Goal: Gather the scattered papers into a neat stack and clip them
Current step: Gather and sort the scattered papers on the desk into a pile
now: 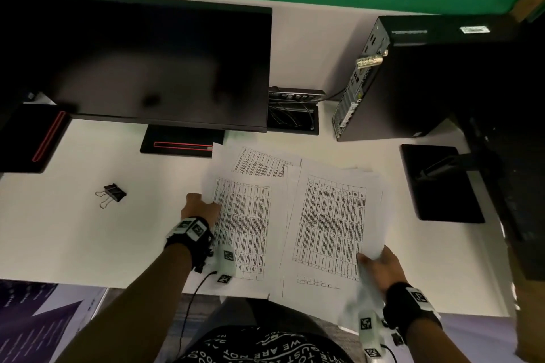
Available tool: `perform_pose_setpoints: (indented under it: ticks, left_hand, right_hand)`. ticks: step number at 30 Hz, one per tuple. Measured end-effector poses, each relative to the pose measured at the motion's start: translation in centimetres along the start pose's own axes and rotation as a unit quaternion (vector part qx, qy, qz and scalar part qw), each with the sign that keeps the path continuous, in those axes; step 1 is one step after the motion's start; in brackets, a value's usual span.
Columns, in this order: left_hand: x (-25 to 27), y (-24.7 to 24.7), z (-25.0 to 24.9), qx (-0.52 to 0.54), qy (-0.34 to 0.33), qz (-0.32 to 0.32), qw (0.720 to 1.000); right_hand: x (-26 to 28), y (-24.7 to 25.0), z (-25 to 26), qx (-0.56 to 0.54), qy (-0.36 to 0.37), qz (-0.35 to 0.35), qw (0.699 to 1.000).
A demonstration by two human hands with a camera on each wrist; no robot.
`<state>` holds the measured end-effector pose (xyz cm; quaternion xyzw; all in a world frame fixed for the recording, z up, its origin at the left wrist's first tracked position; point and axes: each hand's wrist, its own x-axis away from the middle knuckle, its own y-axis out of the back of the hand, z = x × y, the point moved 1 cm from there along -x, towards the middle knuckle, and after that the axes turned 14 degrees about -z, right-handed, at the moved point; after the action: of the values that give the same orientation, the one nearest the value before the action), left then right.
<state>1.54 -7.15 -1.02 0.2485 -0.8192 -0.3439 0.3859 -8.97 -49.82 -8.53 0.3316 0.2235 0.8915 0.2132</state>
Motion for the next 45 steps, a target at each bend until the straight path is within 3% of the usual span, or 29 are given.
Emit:
perform_pose_setpoints:
  ticks: [3, 8, 12, 19, 24, 25, 27, 29, 31, 36, 42, 45]
  left_hand:
    - [-1.4, 2.5, 0.4, -0.036, -0.024, 0.013, 0.999]
    - [-3.2, 6.9, 1.8, -0.054, -0.118, -0.072, 0.989]
    - [-3.9, 6.9, 3.2, -0.062, -0.093, 0.046, 0.993]
    - [-3.3, 6.1, 4.3, -0.122, -0.140, 0.054, 0.981]
    - [-3.5, 7.7, 4.2, -0.139, -0.181, 0.139, 0.964]
    - [-3.5, 7.9, 4.0, -0.142, -0.193, 0.133, 0.962]
    - [-3.3, 8.5, 3.2, -0.163, -0.221, 0.059, 0.960]
    - [-3.0, 9.6, 2.1, -0.194, -0.268, -0.032, 0.943]
    - [-3.0, 10.8, 1.2, -0.203, -0.305, -0.075, 0.927]
    - [-4.7, 11.6, 1.6, -0.283, -0.292, -0.020, 0.913]
    - [-5.0, 9.3, 3.5, -0.173, -0.208, 0.048, 0.961]
    - [-4.9, 8.7, 3.4, -0.155, -0.194, 0.063, 0.967]
  right_hand:
    - [0.5, 0.1, 0.7, -0.011, -0.001, -0.004, 1.000]
    - [0.7, -0.1, 1.6, -0.021, 0.001, 0.010, 1.000]
    - [1.5, -1.8, 3.2, -0.023, 0.019, 0.028, 0.999]
    - [2.1, -3.9, 5.3, 0.006, 0.059, 0.036, 0.998]
    - [1.7, -3.9, 4.9, 0.027, 0.049, 0.051, 0.997]
    - [1.3, -4.0, 4.5, 0.028, 0.043, 0.053, 0.997]
    - [1.3, -4.1, 4.4, 0.033, 0.042, 0.056, 0.997]
    - [2.1, -4.1, 5.1, 0.048, 0.058, 0.053, 0.996]
    - [2.6, -4.0, 5.6, 0.053, 0.068, 0.048, 0.995]
    - [2.7, -4.0, 5.6, 0.057, 0.068, 0.051, 0.995]
    - [3.2, -4.0, 6.1, 0.070, 0.090, 0.054, 0.992]
    - [3.4, -3.9, 6.3, 0.067, 0.084, 0.057, 0.993]
